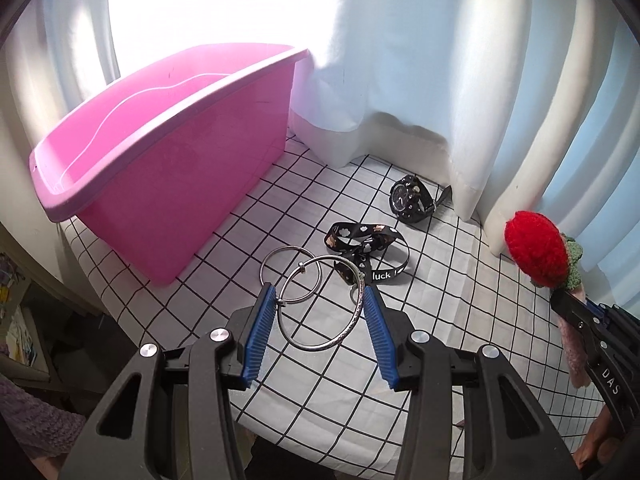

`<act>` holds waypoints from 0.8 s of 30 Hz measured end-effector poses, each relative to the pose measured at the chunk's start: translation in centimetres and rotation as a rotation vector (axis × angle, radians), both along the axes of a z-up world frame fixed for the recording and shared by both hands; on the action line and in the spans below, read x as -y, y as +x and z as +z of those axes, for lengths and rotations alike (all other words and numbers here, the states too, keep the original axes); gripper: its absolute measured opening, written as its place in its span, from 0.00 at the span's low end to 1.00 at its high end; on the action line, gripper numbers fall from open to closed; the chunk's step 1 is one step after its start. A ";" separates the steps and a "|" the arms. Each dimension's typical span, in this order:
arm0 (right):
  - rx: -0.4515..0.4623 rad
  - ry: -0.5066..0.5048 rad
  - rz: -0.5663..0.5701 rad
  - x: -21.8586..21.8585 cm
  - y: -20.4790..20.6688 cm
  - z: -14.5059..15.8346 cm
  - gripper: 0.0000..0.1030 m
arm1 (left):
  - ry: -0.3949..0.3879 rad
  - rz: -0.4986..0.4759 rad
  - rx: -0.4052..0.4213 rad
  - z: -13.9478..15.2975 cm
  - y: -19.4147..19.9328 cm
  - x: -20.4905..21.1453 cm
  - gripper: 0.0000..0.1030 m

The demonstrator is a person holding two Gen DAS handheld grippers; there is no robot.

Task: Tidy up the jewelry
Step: 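Lift the bangle and headband and carry both toward the pink tub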

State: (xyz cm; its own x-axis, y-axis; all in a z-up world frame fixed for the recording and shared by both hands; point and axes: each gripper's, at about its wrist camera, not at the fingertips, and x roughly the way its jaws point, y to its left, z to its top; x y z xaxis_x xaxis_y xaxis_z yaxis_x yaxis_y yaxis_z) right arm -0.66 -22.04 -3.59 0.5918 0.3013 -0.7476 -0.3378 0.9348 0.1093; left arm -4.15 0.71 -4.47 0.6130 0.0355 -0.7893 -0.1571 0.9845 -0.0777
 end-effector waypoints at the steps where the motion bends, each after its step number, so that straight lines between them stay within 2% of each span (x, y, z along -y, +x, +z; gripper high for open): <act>1: 0.008 0.003 0.007 -0.2 0.0 0.5 0.11 | 0.000 0.003 0.013 0.6 -0.1 -0.1 0.43; 7: 0.059 0.020 0.055 -1.6 0.3 3.4 0.11 | 0.006 0.035 0.103 4.4 -1.0 -1.4 0.43; 13: 0.096 0.046 0.087 -4.5 1.6 5.7 0.11 | 0.011 0.074 0.164 7.7 -0.9 -4.7 0.43; 24: 0.190 0.076 0.175 -14.5 5.2 11.2 0.11 | 0.023 0.133 0.218 11.2 2.3 -14.4 0.43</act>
State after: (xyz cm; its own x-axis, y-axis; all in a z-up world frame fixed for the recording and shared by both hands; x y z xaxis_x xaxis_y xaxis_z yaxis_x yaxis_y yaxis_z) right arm 4.56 -7.52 7.62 0.6535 0.4624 -0.5993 -0.5149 0.8519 0.0959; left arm -1.87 15.16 6.71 0.7574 0.1431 -0.6371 -0.2669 0.9583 -0.1019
